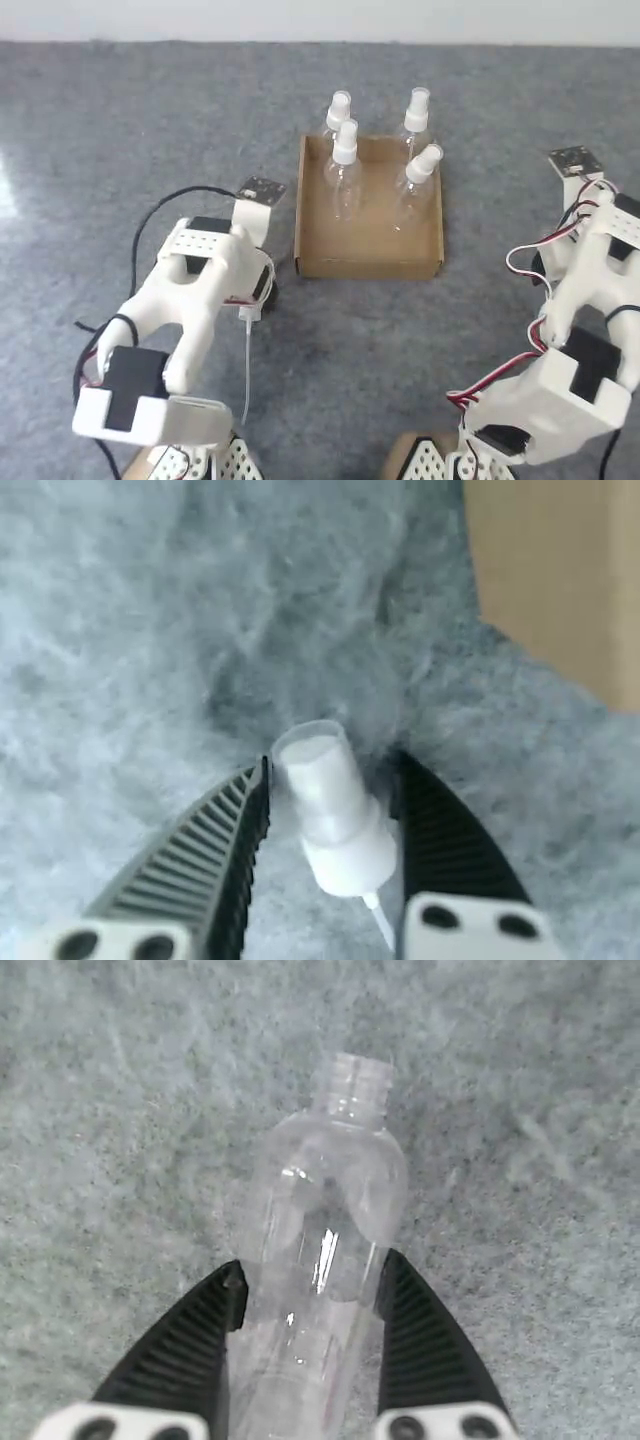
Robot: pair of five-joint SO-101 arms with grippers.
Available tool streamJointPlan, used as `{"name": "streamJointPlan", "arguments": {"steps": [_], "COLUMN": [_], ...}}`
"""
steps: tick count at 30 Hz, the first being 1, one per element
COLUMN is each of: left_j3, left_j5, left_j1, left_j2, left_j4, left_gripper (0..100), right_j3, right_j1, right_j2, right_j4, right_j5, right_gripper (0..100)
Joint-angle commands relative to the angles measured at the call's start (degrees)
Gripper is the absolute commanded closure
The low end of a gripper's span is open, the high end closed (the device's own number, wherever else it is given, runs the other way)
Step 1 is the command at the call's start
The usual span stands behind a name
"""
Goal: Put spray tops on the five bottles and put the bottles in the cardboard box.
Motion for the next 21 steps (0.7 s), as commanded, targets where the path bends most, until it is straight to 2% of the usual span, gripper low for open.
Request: {"name": "streamJointPlan", "arguments": {"steps": [1,5,8,13,21], "left_j3": [1.4,-0.9,-5.5,-12.9,-15.8], "left_j5": [-0.5,-0.6,-0.4,1.8,5.7], "left_j1": [-0.4,-0.1,-0.5,-0.1,0.2], "left_j2": [-2.7,-4.4,-7.5,-13.8,-21.4], "left_j4": [-3.4,-3.4,-0.7,6.2,6.9], "left_gripper": [89,97,98,98,98], "right_j3": [-3.6,-3.9,-5.5,-10.7,-16.8], "right_j1": [0.7,0.7,0.6,0.3,-5.7], "right_j2": [-0.2,-0.7,-0.7,-0.6,5.9], "right_j4": [2.3,3.0,2.9,4.3,6.5], "right_j5": [-0.1,-0.1,-0.1,-0.5,-4.3], "right_gripper": [91.2,77.9,71.8,71.3,70.9]}}
